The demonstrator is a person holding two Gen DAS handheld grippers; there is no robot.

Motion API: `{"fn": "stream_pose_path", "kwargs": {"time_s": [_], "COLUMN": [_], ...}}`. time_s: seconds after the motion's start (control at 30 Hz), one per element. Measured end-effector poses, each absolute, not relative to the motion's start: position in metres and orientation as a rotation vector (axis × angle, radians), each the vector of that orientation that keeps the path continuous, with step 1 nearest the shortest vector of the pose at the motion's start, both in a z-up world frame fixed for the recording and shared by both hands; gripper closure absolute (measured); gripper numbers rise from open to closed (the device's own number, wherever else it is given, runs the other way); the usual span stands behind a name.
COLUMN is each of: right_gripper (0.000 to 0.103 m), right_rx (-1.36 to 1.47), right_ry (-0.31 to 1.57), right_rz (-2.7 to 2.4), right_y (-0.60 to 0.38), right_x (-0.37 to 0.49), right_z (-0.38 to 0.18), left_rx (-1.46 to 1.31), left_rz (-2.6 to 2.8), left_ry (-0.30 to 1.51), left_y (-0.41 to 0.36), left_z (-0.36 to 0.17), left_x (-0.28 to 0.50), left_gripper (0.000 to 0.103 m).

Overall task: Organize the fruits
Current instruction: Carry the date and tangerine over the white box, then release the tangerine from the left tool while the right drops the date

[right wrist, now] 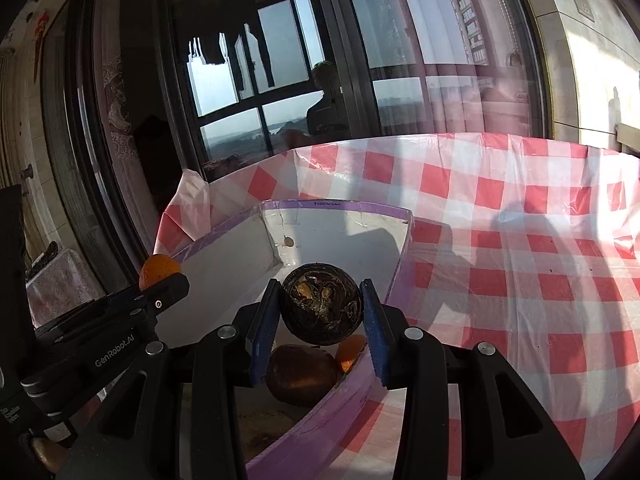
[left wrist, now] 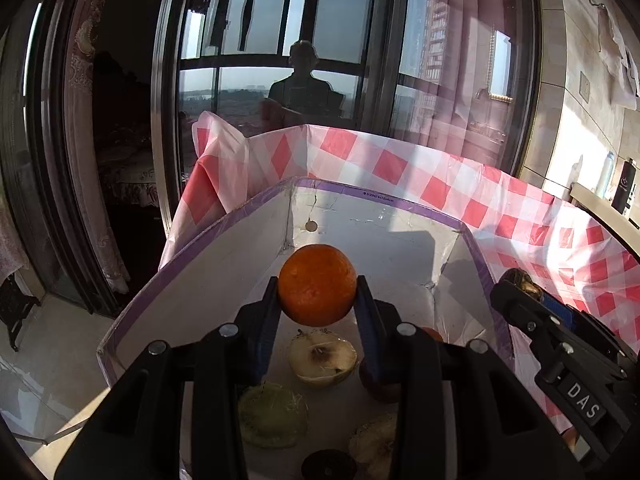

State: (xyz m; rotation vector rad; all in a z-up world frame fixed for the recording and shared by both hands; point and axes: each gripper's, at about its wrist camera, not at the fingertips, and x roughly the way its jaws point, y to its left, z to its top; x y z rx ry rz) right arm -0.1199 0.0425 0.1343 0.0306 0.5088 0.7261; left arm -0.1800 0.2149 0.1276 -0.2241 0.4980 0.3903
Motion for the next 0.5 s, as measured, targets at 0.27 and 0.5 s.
{"fn": "stream_pose_path", "kwargs": {"time_s": [0.27, 0.5], "right_gripper": [0.063, 0.063], "right_rx": [-0.142, -0.288], "right_ry": [0.595, 0.746], "right_rz": [0.73, 0.709], "right_y": [0.091, 0.118], "right_x": [-0.112, -0.095], "right_z": [0.128, 0.111], "left_rx": [-0.259, -0.239], "left_rz": [0.41, 0.372], "left_ry": [0.619, 0.781], "left_y": [0.247, 0.251], "left_z": [0.11, 0.098], "left_x": [-0.173, -0.164], "left_gripper": [0.066, 0.066]}}
